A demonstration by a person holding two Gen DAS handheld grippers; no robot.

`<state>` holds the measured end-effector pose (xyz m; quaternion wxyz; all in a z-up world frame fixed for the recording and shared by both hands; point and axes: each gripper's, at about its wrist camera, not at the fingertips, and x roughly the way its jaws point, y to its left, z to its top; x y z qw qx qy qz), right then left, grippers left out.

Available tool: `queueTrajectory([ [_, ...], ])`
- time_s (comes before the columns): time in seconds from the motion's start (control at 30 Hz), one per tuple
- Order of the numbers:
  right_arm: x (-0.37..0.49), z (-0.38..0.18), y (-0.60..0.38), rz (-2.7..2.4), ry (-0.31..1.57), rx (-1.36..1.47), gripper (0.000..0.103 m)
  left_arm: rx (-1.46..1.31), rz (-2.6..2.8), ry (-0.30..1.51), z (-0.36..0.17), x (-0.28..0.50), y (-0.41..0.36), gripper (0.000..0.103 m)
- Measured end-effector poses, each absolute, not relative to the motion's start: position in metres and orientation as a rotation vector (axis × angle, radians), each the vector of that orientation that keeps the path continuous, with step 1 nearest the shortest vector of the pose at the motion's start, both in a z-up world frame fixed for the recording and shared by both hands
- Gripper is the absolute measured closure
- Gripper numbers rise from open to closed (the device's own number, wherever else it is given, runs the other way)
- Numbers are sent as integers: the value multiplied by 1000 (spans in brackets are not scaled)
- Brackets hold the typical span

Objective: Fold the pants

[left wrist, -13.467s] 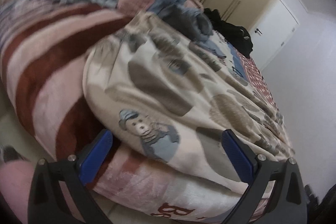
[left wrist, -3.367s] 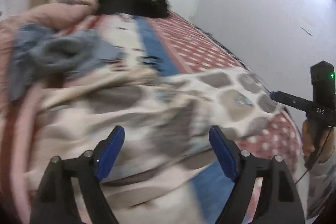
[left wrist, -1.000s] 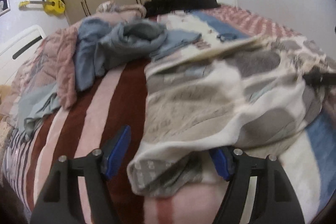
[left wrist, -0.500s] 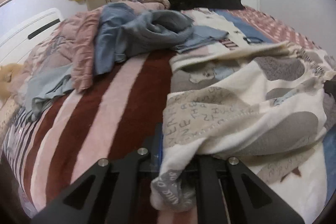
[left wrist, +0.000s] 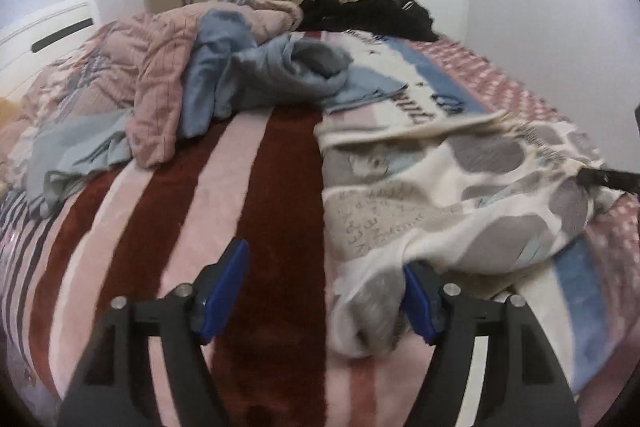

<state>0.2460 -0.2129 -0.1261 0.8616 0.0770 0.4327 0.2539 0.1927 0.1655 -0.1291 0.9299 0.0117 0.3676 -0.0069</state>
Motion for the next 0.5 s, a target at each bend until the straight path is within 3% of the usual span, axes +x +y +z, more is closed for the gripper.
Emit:
queueTrajectory([
  [0.2,262,-72,-182,567,821,-3,69,-75,-124,710,-106,225,184,35],
  [0.33,275,-53,-133,647,793,-67,49,-226,-297,688,-97,236,207,35],
  [0.4,283,-54,-103,683,807,-128,50,-271,-340,683,-89,232,222,27],
  [0.5,294,-64,-58,722,814,-251,50,-250,-321,667,-80,221,235,25],
])
